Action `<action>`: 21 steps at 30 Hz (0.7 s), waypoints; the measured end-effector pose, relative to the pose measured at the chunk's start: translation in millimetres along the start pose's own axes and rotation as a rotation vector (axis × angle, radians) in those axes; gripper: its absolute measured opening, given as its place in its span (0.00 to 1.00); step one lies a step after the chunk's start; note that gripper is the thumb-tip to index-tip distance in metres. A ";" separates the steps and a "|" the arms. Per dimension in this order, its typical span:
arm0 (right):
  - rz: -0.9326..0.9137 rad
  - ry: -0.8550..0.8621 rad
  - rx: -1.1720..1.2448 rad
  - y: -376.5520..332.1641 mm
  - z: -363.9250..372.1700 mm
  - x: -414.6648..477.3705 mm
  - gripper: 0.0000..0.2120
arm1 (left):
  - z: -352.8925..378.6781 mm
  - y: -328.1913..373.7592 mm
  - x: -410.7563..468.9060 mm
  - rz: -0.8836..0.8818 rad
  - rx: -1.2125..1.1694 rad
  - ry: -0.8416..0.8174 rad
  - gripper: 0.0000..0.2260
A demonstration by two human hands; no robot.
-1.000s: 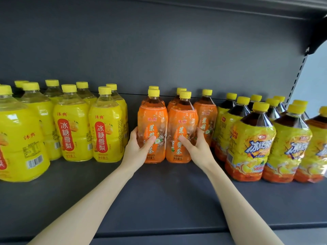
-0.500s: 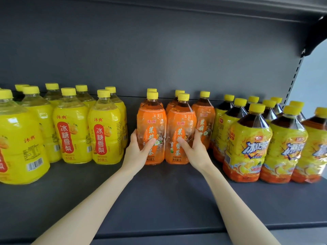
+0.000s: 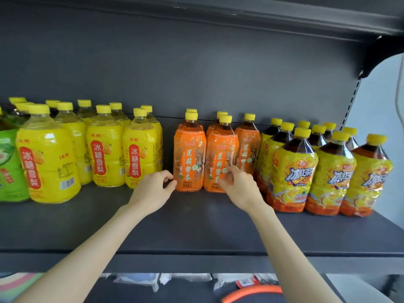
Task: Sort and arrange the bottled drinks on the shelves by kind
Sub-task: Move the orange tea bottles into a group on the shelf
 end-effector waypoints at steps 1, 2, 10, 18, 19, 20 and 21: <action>-0.044 0.028 -0.030 -11.7 -2.9 -6.7 0.21 | -12.5 0.6 -8.2 0.036 0.022 0.037 0.14; -0.087 0.051 -0.042 -25.8 -5.5 -13.1 0.20 | -26.7 0.4 -16.0 0.064 0.034 0.075 0.14; -0.471 0.115 0.095 -174.2 13.4 -66.8 0.16 | -172.5 -48.6 -88.7 0.175 0.057 0.350 0.14; -0.631 0.095 0.263 -345.8 125.5 -147.5 0.15 | -304.0 -183.0 -197.4 0.092 0.197 0.479 0.11; -0.642 0.078 0.276 -365.4 142.7 -156.2 0.15 | -317.7 -203.6 -208.1 0.059 0.205 0.475 0.13; -0.647 0.060 0.286 -384.6 158.9 -163.3 0.15 | -330.7 -222.8 -217.4 0.037 0.210 0.465 0.16; -0.649 0.042 0.293 -403.0 173.6 -169.0 0.15 | -343.1 -241.4 -225.5 0.024 0.213 0.462 0.18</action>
Point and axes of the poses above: each hand's wrist, its own x-axis towards the middle knuckle, its own z-axis out of the palm, y = z × x, the point moved 4 cm from there along x, towards the middle knuckle, and after that the axes turned 1 degree about z, right-handed, at the moved point
